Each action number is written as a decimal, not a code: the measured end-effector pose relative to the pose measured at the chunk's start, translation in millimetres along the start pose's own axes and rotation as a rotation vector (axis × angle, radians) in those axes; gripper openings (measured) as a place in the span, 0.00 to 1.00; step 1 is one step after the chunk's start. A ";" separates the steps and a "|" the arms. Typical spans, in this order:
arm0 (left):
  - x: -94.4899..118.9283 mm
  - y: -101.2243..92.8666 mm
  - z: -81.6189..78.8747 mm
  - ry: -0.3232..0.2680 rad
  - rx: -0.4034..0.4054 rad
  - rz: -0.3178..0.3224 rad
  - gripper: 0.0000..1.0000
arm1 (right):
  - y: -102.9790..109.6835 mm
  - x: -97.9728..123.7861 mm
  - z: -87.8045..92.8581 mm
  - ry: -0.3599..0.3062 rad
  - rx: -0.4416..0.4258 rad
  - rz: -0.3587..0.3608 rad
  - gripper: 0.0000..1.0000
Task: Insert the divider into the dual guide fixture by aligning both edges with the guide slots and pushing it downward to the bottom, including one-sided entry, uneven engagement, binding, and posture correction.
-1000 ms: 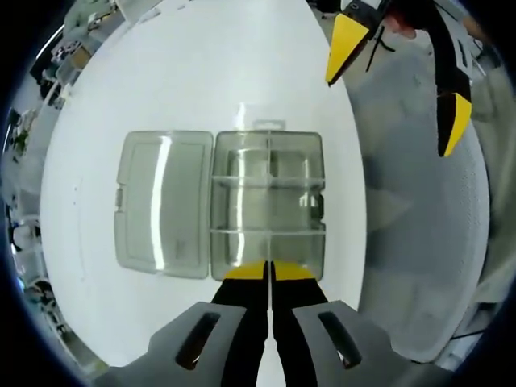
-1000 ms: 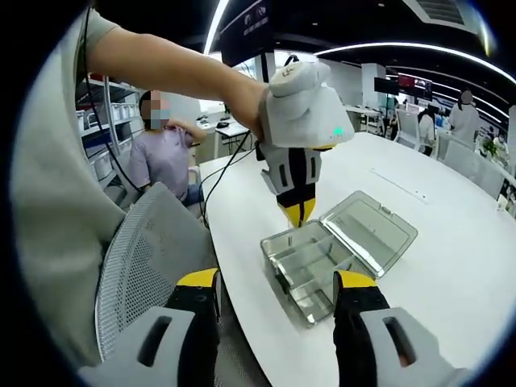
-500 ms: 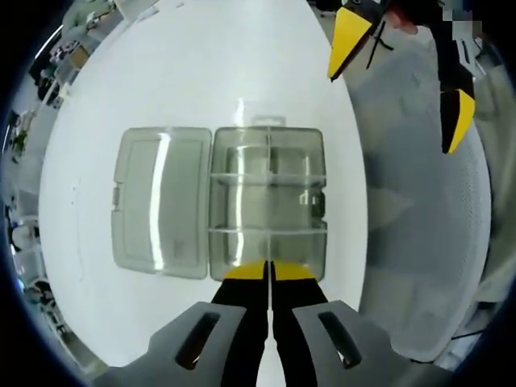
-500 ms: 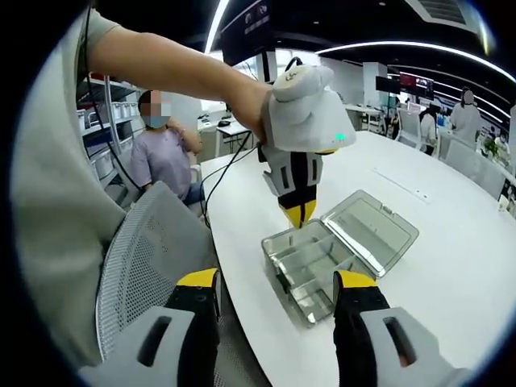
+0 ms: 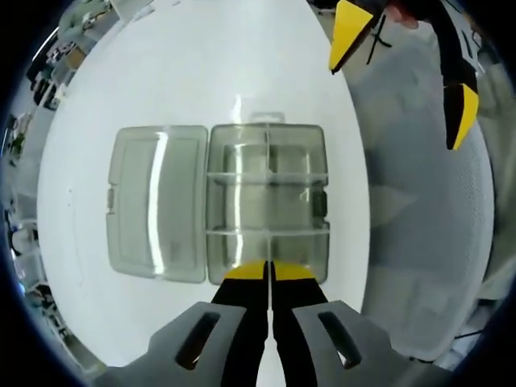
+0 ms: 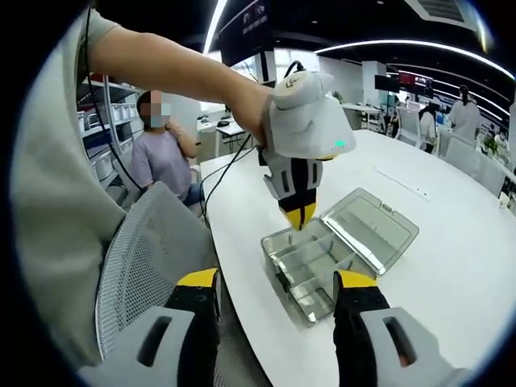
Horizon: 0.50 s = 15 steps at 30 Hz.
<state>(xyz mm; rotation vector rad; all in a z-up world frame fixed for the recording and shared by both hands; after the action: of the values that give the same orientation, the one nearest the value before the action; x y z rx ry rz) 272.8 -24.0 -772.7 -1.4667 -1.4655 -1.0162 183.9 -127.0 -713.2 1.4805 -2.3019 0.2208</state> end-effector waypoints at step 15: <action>-8.4 0.5 2.9 0.011 -0.026 0.008 0.00 | -1.6 -0.7 1.0 0.000 -0.006 0.000 0.53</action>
<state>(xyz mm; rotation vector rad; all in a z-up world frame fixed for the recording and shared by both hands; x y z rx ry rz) 273.3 -24.2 -781.5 -1.4821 -1.4429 -1.0409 185.4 -127.4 -714.6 1.4771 -2.3012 0.2129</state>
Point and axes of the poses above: the point that each gripper's makers call its tool centre point, and the gripper's own axes: x roughly backward along the fingers, y roughly to its left, z roughly out of its underside, the point moved 3 cm from there along x, roughly backward along the fingers, and after that the axes turned 10 degrees about -y, right-handed, at the moved point
